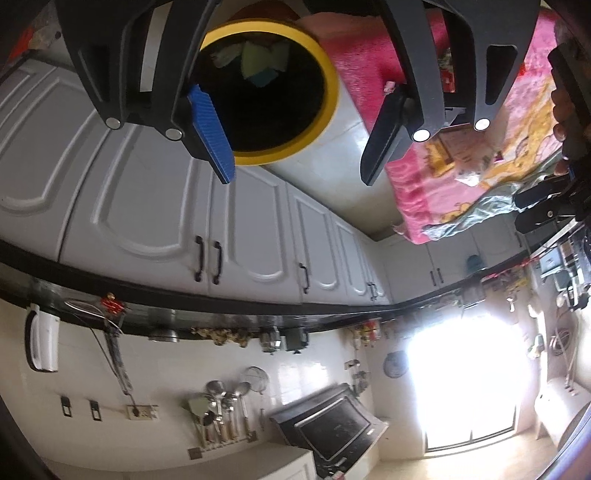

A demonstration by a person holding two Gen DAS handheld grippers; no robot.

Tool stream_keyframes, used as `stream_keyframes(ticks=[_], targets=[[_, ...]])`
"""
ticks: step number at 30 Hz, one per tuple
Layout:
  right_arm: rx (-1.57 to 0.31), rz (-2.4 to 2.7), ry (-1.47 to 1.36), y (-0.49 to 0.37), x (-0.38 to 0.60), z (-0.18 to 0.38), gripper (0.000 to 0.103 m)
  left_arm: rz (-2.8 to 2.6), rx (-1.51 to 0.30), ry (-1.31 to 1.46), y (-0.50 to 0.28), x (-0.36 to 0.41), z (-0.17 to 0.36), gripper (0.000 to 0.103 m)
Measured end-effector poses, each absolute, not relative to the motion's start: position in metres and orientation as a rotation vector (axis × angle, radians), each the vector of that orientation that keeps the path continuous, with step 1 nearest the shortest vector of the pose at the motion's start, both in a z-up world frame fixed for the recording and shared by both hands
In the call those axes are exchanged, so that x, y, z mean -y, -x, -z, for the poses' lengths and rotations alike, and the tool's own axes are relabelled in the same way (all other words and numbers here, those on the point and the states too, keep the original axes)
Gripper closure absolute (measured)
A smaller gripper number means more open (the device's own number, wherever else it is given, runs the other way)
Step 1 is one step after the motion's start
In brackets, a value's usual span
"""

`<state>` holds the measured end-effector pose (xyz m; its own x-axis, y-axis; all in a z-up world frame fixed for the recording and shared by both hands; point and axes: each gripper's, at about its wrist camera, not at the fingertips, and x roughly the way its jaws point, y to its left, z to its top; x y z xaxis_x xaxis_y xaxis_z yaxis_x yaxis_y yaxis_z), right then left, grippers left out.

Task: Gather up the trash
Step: 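Move both open tools back over the remaining trash on the blanket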

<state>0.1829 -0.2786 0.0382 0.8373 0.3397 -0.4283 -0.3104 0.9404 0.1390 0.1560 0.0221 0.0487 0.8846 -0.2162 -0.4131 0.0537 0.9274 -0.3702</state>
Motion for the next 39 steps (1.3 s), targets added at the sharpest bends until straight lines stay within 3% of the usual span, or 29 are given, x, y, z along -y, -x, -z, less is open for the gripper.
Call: stream_keyframes(ticks=[22,39], targets=[[-0.466,-0.562,0.102,-0.140,0.178,-0.042,0.031,-0.019,-0.436,0.401,-0.108,-0.100,-0.041,0.011],[-0.616,-0.730,0.189,-0.117,0.128,0.005,0.030,-0.123,-0.532,0.389,-0.094,-0.141,-0.002,0.011]])
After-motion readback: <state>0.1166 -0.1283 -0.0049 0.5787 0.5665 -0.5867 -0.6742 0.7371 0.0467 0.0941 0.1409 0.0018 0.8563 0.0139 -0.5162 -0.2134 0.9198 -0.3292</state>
